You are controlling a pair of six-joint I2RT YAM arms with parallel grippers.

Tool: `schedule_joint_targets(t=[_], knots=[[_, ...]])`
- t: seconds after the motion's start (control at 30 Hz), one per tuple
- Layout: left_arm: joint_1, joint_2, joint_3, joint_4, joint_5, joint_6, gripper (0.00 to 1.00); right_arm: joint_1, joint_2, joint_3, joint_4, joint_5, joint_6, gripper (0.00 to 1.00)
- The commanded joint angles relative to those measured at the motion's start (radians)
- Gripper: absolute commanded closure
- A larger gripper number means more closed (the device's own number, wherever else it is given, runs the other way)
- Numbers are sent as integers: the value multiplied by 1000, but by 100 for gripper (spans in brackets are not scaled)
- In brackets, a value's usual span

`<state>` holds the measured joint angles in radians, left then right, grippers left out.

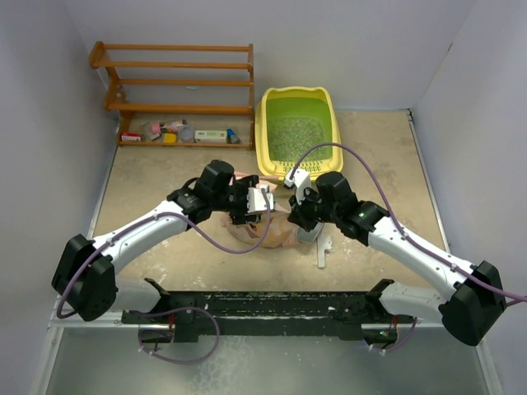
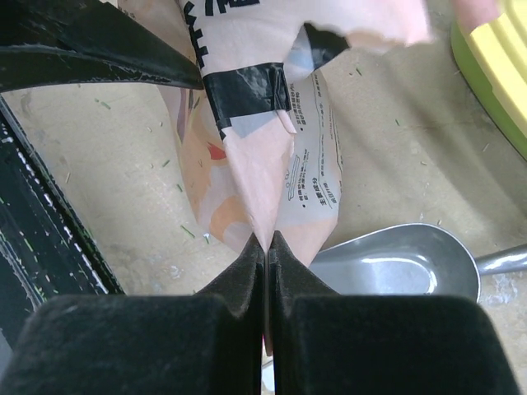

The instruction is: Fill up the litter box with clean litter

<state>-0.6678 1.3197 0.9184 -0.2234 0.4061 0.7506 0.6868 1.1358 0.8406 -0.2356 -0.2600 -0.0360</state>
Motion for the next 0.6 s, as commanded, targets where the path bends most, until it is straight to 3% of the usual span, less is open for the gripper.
schedule_joint_targets(t=[0.0,0.17,0.37,0.47,0.57], knots=[[26,34,58,-105,71,70,24,-3,-45,20,44,5,8,100],[67,12,59,-256,-152,165,26,-4,-62,20,48,46,12,100],[161,-65,27,-256,-290,212,37,-4,-50,23,49,50,11,100],[165,-29,28,-236,-301,211,57,-4,-40,30,46,40,12,100],[164,19,50,-215,-258,176,100,-3,-39,31,44,35,10,100]])
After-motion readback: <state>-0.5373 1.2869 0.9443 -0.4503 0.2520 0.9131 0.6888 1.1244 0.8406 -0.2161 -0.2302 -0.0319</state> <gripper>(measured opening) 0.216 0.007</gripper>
